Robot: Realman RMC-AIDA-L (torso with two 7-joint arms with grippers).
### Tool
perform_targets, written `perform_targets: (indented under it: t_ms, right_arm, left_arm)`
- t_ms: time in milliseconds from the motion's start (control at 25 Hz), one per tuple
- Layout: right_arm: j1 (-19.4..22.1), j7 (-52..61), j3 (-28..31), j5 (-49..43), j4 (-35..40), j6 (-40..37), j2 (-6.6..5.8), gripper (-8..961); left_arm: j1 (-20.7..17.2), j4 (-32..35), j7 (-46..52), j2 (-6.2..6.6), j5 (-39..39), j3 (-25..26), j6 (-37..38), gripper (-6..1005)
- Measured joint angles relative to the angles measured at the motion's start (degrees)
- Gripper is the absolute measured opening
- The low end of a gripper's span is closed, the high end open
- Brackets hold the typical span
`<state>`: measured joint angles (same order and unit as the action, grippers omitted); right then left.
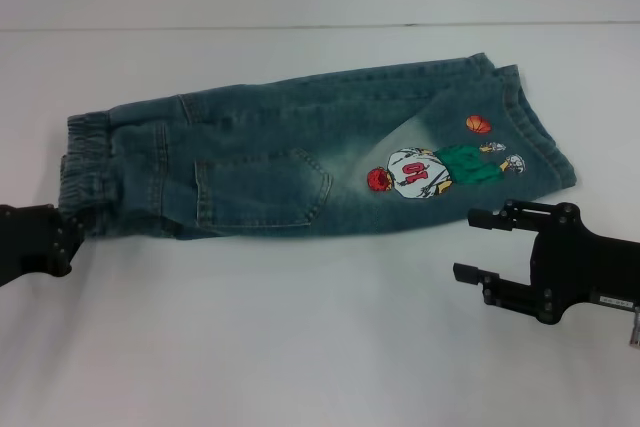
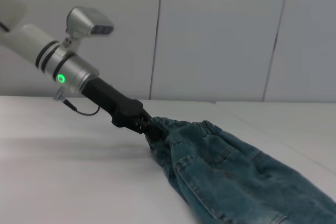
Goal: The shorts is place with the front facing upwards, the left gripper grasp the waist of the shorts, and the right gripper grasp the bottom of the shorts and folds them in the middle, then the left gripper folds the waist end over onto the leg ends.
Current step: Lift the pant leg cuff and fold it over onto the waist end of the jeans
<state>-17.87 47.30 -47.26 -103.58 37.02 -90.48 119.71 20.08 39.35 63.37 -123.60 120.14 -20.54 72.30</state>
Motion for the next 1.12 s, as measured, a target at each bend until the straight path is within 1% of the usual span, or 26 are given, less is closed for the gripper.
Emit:
perform_targets:
  t_ms: [120, 240, 360, 480, 680, 880, 1120]
  right_arm:
    - [-0.2, -1.9, 1.4, 0.2, -1.0, 0.0, 0.0, 654]
    - [-1.1, -3.0, 2.9, 0.8, -2.5, 0.5, 0.0, 605]
    - [-2.3, -3.9, 3.5, 2.6, -4.5, 2.9, 0.11, 557]
    - [-4.0, -4.5, 3.4, 5.5, -7.2, 7.8, 0.28, 343]
    - [-7.6, -9.9, 3.1, 10.9, -13.9, 15.8, 0.45, 102]
    - [-12.5, -17.5, 3.3, 14.2, -21.9, 23.0, 0.61, -2]
    - [-17.7, -25.2, 3.4, 19.3, -29.7, 29.1, 0.96, -2]
  left_arm:
    - [-0.1, 3.3, 3.6, -0.01, 0.0, -0.6, 3.9, 62]
    - [-0.2, 7.0, 7.1, -0.04, 0.1, -0.7, 9.3, 56]
    - [-0.1, 11.0, 10.8, -0.11, 0.0, -0.7, 13.5, 50]
    - [0.8, 13.7, 14.9, -0.14, -0.4, -0.7, 15.6, 50]
    - [3.1, 17.1, 20.4, -0.15, -1.9, -0.7, 17.8, 49]
    - [5.6, 21.0, 24.2, -0.15, -4.6, -1.1, 22.3, 49]
    - [8.3, 26.1, 31.2, -0.11, -6.8, -3.9, 24.4, 49]
